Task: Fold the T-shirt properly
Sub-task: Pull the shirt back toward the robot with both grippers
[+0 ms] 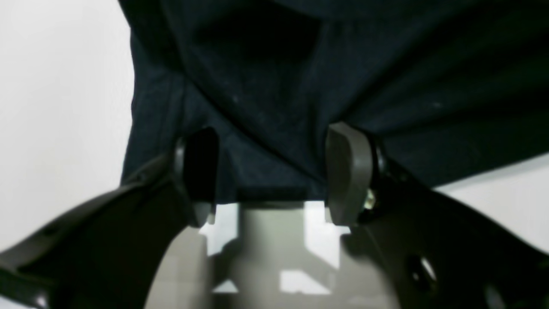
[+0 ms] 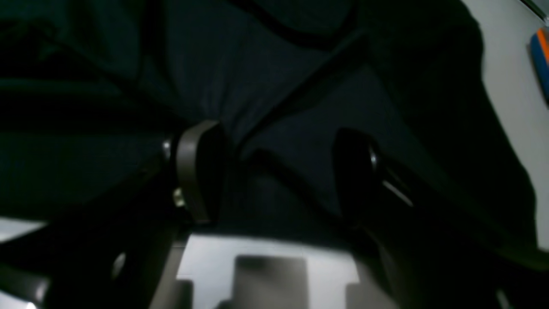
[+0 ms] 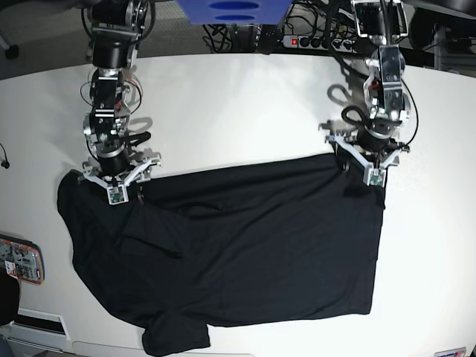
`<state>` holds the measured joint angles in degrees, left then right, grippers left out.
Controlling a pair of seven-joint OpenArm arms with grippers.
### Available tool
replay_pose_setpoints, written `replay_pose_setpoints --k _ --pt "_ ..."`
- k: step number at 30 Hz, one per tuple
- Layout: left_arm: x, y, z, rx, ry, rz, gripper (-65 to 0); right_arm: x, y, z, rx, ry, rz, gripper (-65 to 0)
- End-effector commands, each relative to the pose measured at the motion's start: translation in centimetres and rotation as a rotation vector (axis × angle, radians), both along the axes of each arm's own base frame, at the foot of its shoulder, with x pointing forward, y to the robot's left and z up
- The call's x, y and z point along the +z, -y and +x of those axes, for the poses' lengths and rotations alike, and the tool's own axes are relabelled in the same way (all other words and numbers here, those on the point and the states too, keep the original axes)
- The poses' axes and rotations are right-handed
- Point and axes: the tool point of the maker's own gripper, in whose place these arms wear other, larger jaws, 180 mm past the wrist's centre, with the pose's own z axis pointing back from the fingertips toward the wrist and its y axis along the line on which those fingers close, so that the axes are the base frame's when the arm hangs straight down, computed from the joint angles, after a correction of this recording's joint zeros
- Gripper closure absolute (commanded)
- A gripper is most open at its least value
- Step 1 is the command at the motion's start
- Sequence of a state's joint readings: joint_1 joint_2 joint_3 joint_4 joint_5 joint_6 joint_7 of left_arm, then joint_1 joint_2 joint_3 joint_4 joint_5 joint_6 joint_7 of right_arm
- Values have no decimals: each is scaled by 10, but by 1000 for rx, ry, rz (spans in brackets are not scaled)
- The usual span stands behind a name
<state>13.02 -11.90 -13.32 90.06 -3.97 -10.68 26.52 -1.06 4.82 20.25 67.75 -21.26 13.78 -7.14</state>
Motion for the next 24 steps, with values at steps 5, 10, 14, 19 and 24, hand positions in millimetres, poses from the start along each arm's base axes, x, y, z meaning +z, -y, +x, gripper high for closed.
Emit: replay_pose_setpoints --k 5,10,14,19,24 --pt "-1 -9 -6 11 -24 38 -381 -23 11 -24 4 -138 -79 -390" --pt "0 -10 -4 12 -21 38 -381 -27 9 -27 27 -195 -87 -390" --pt "4 -10 2 13 -7 38 -381 1 15 1 139 -258 -145 -390" --pt "14 -10 17 14 28 38 -381 33 19 34 163 -247 -215 -390" --pt "29 -17 34 24 73 45 -384 27 8 47 262 -369 -414 -390"
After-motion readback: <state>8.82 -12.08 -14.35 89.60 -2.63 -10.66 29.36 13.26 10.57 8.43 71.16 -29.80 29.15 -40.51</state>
